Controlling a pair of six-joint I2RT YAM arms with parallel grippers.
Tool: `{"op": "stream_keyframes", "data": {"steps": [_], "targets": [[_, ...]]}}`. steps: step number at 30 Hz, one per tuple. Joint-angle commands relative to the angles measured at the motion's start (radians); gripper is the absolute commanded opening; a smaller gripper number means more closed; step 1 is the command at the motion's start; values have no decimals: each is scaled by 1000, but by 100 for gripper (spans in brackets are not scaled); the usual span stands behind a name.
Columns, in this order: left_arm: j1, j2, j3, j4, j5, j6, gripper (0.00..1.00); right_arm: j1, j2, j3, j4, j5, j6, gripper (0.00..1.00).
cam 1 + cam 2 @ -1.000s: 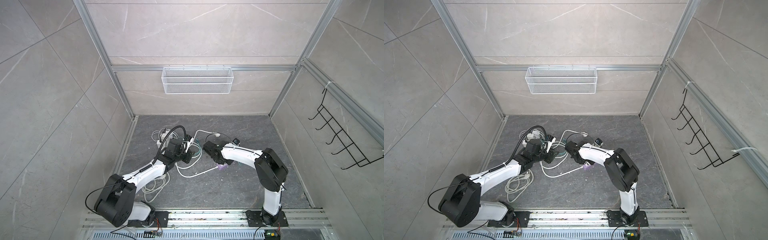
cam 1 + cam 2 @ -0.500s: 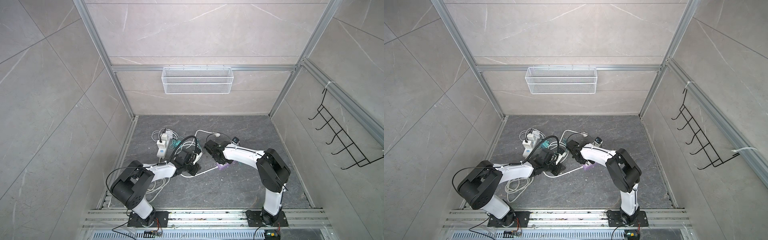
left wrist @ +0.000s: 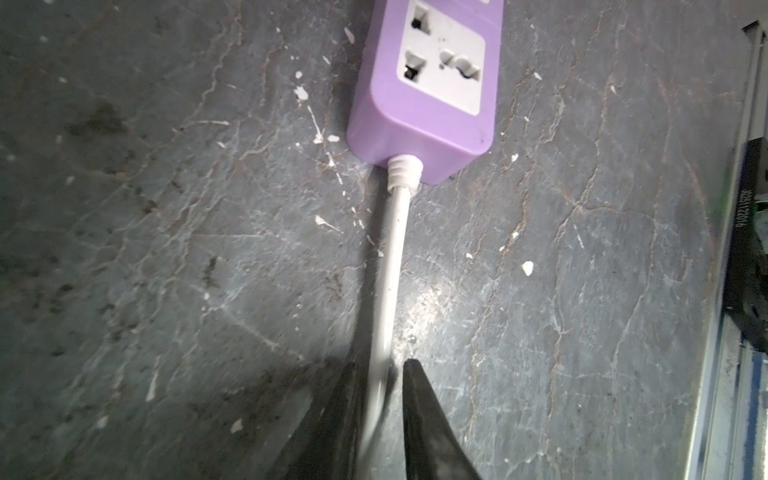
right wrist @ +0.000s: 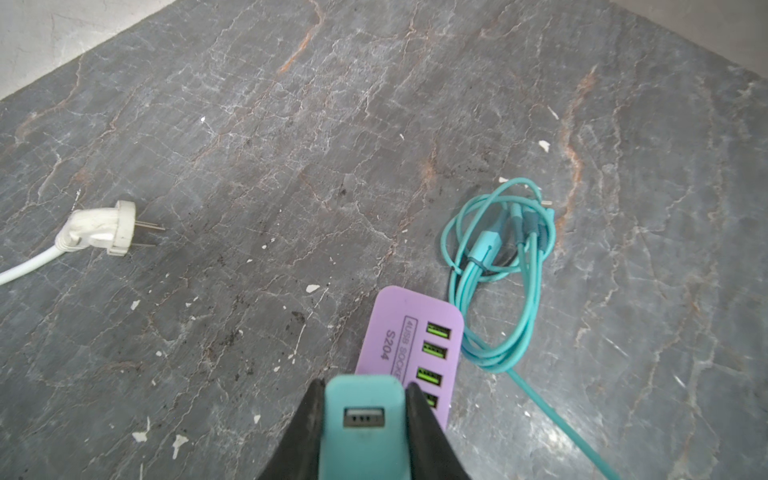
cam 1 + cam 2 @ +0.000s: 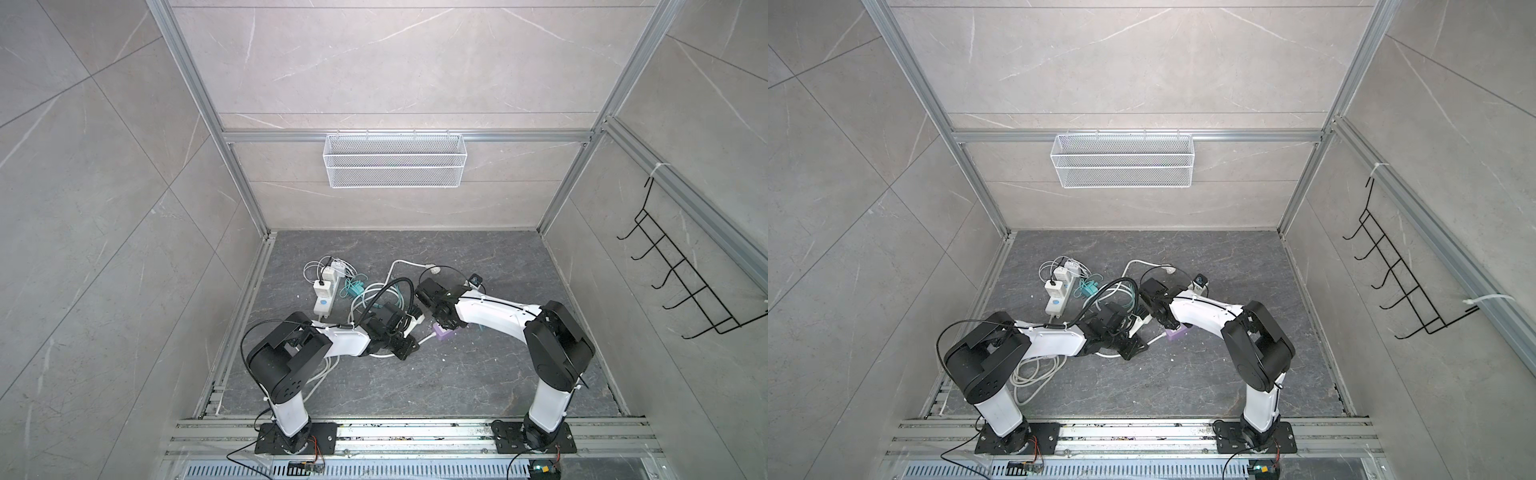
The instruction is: Insert the plug
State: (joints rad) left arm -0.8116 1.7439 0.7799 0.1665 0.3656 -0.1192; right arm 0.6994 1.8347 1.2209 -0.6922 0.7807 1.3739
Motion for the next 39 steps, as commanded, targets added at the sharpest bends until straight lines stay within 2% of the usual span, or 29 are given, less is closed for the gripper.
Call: {"op": "stream_keyframes", "data": {"steps": [1, 13, 20, 30, 39], "targets": [[-13, 27, 7, 50, 88, -37, 22, -15, 59, -35, 97, -171, -53, 0], [-79, 91, 98, 79, 144, -59, 22, -51, 5, -68, 158, -277, -159, 0], [-121, 125, 153, 106, 152, -87, 21, -58, -38, -105, 142, -240, -195, 0], [-105, -7, 128, -18, 4, -19, 22, -40, -43, -135, 152, -220, -196, 0], [-84, -191, 19, 67, -80, -15, 25, 6, -33, -113, 92, -175, -137, 0]]}}
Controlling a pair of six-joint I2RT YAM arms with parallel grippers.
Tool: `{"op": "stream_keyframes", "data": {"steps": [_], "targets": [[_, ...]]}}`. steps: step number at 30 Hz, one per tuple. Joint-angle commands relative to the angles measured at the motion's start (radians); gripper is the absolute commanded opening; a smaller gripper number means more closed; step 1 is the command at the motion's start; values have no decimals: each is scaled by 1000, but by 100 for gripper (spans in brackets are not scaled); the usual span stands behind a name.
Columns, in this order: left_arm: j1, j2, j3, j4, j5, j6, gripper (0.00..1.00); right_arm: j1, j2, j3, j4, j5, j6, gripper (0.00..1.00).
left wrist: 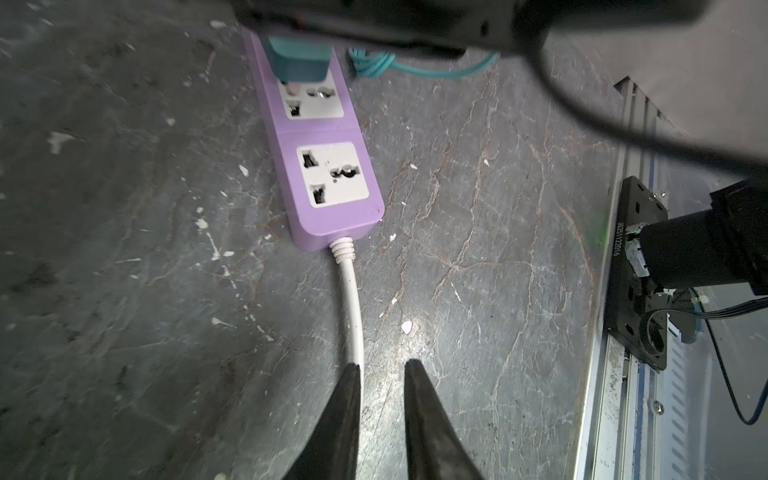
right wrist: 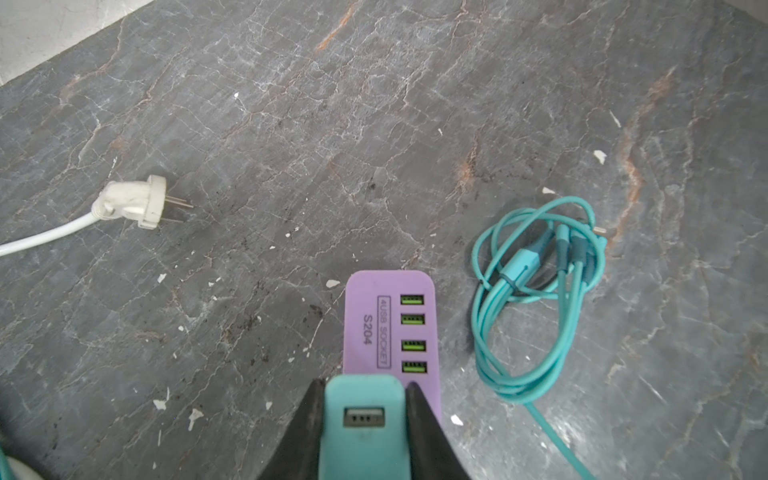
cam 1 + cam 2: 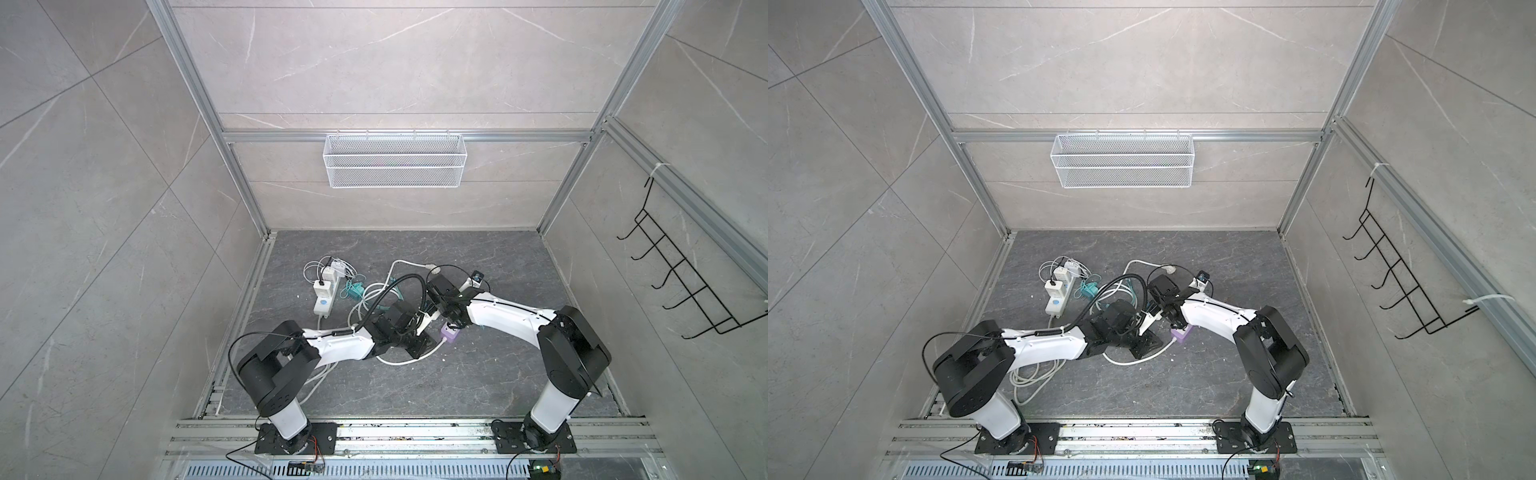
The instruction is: Insert the plug
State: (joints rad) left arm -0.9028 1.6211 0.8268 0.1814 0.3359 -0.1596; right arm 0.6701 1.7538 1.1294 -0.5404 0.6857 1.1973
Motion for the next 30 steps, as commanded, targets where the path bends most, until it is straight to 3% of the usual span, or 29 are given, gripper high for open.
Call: {"op": "stream_keyframes", "data": {"steps": [1, 9, 16, 19, 23, 30], "targets": [[10, -99, -44, 65, -71, 26, 25, 44, 49, -19, -70, -68, 51, 0], [52, -284, -126, 59, -257, 11, 28, 103, 75, 38, -165, 23, 91, 0], [63, -419, -158, -3, -436, 6, 30, 221, 145, 125, -404, 172, 310, 0], [63, -477, -174, -9, -478, 24, 33, 261, 148, 87, -422, 167, 405, 0], [65, -512, -173, -48, -519, 36, 33, 271, 153, 13, -334, 87, 416, 0], [65, -535, -185, -67, -558, 43, 34, 307, 177, -34, -260, 44, 439, 0]]}}
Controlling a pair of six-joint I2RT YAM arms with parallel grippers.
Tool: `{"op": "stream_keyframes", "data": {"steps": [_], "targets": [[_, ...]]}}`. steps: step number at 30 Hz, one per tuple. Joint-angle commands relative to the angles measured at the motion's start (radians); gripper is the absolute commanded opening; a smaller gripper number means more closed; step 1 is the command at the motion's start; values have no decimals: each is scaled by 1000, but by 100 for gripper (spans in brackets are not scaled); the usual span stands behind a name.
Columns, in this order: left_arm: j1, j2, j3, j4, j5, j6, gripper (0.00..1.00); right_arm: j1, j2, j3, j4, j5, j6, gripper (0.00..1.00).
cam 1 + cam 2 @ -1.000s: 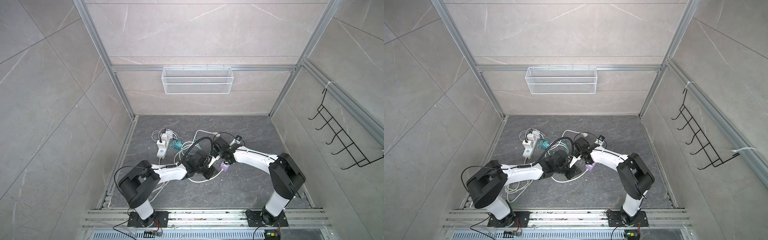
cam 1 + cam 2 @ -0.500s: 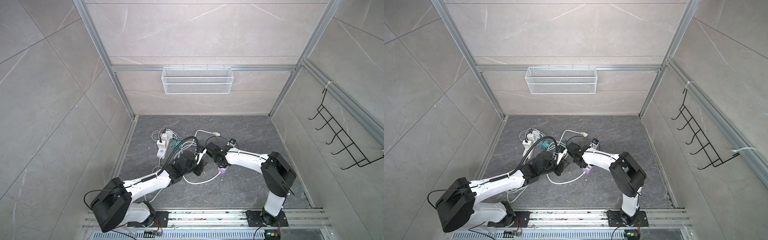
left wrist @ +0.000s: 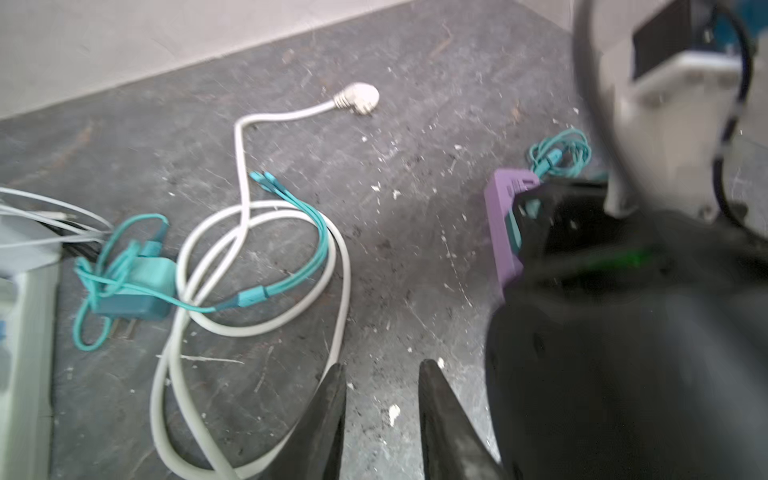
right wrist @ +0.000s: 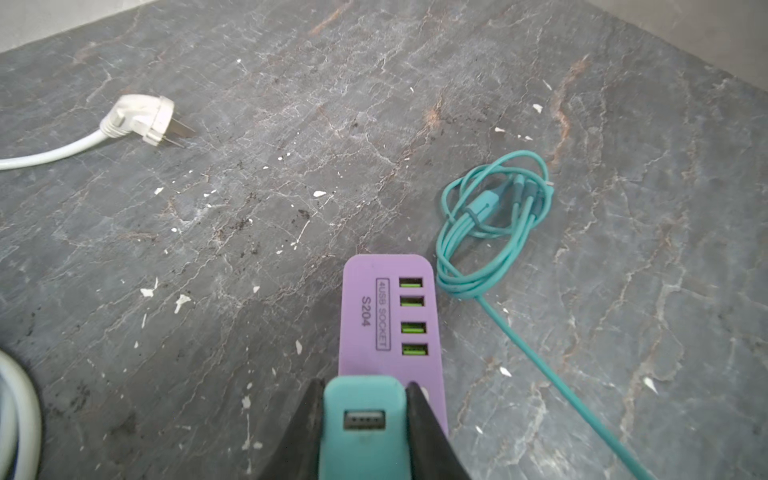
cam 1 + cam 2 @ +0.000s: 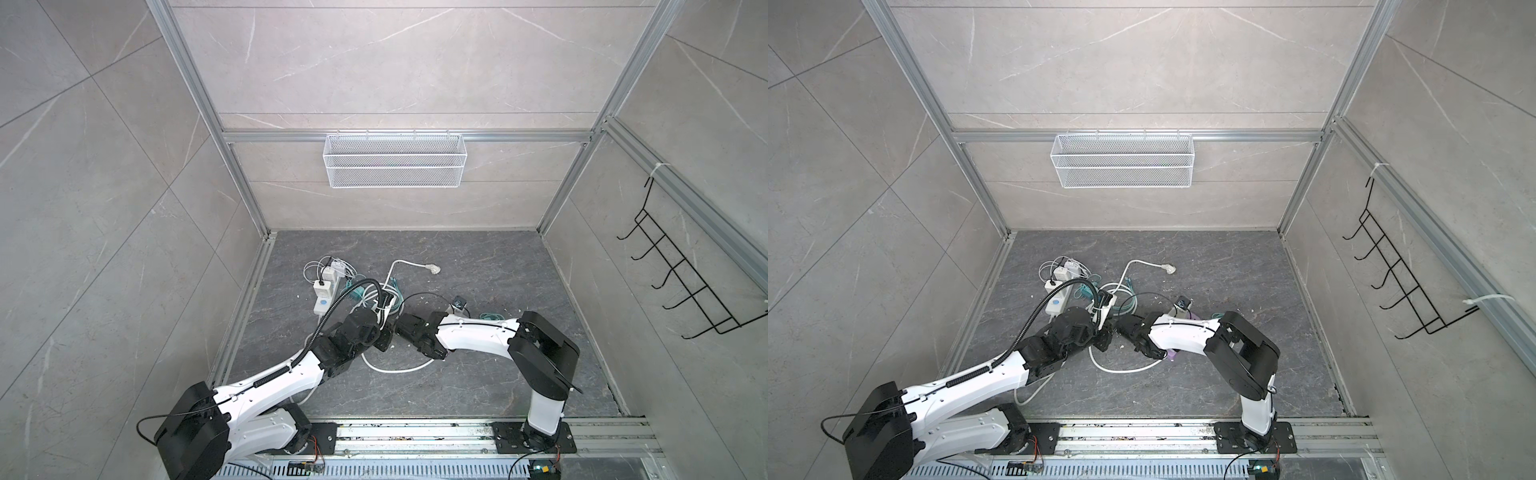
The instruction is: Insert the plug
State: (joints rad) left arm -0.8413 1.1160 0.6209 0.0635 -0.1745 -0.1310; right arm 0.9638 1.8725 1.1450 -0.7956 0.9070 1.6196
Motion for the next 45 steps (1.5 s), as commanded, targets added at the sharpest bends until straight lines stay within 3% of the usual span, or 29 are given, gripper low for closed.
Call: {"op": "stream_keyframes", "data": {"steps": [1, 6, 11, 13, 15, 18, 24, 28, 34, 45], "targets": [[4, -31, 19, 49, -52, 17, 35, 13, 64, -47, -1, -183, 14, 0], [17, -22, 2, 24, -138, 1, 40, 11, 68, -35, 14, -193, -32, 0], [85, -10, 15, -22, -147, -41, 47, -1, 45, -13, 14, -189, -88, 2], [132, -4, 23, -38, -143, -68, 56, -16, 23, -15, 22, -191, -114, 13], [188, 13, 35, -53, -116, -87, 60, -29, -8, -23, 45, -195, -152, 30], [252, 43, 52, -60, -78, -91, 63, -43, -50, -32, 56, -185, -180, 38], [292, 85, 75, -36, -71, -85, 73, -78, -114, -31, 69, -175, -254, 56], [304, 127, 105, -37, -65, -70, 78, -96, -155, -24, 64, -193, -294, 61], [330, 200, 157, -21, -63, -71, 79, -177, -213, -94, 184, -384, -381, 66], [341, 287, 238, 8, -19, -64, 79, -245, -145, -112, 186, -457, -431, 69]]}}
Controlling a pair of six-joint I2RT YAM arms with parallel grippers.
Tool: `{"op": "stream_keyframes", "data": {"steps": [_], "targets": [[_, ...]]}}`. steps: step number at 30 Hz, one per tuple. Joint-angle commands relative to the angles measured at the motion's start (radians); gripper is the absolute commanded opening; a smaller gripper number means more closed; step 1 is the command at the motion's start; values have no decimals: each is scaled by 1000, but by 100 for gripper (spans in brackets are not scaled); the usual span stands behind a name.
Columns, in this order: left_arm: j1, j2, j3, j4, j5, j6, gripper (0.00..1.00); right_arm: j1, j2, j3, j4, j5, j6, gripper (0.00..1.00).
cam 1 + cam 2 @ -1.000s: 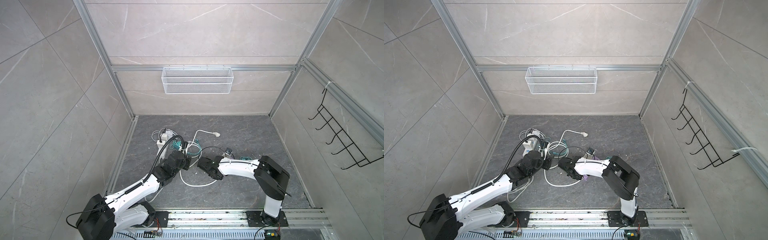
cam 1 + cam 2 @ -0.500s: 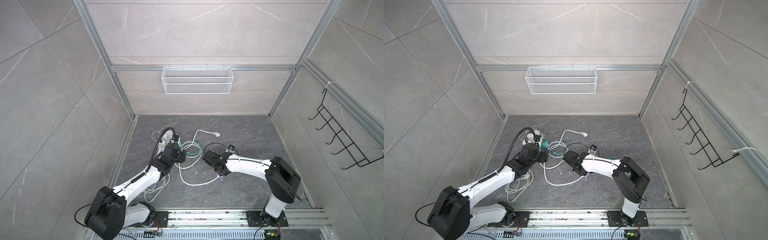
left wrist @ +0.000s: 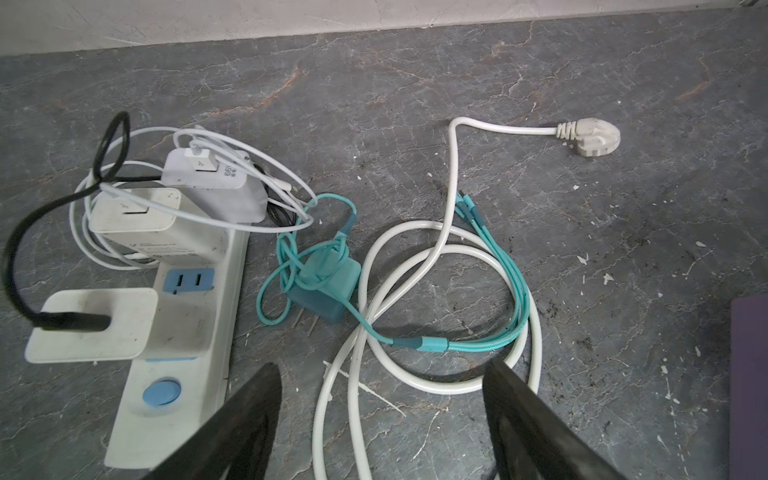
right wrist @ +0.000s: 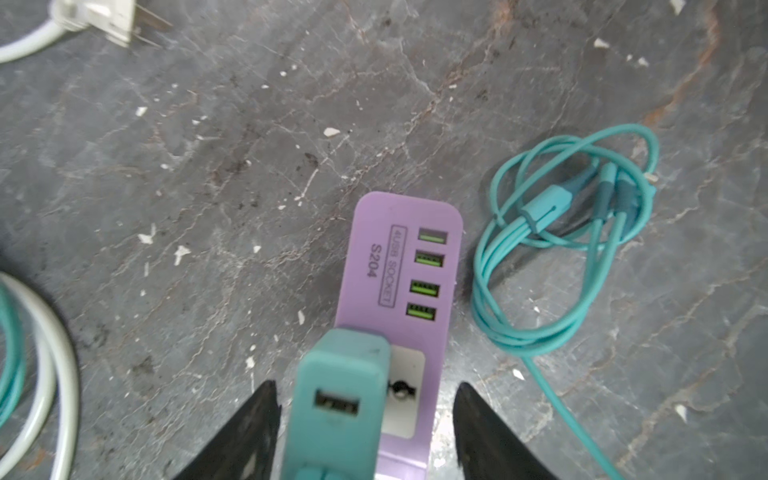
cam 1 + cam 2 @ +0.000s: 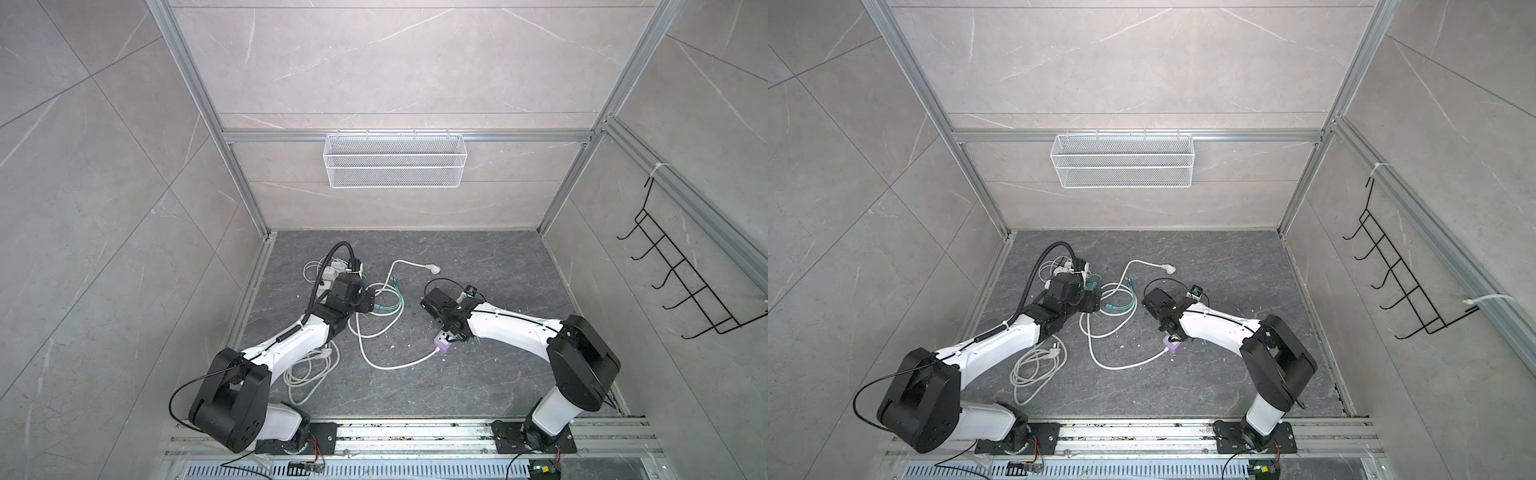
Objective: Insert the plug
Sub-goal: 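Lower the teal charger with the right gripper onto the purple strip's universal socket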
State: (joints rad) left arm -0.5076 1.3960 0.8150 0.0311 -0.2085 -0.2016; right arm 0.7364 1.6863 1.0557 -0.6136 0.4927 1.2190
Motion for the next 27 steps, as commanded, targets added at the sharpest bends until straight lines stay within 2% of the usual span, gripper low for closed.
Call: {"op": "stream_keyframes", "data": {"steps": [1, 10, 21, 25, 27], "targets": [[9, 13, 51, 38, 12, 7, 79, -22, 49, -23, 0, -36, -35, 70], [28, 41, 87, 48, 18, 26, 78, -55, 72, -70, 93, -79, -56, 72], [43, 15, 60, 51, 13, 31, 78, -78, 184, -55, 210, -172, -115, 72], [54, 6, 52, 49, 3, 25, 78, -94, 223, -13, 274, -213, -192, 72], [62, 3, 49, 45, 2, 17, 78, -102, 249, 58, 237, -223, -252, 72]]}}
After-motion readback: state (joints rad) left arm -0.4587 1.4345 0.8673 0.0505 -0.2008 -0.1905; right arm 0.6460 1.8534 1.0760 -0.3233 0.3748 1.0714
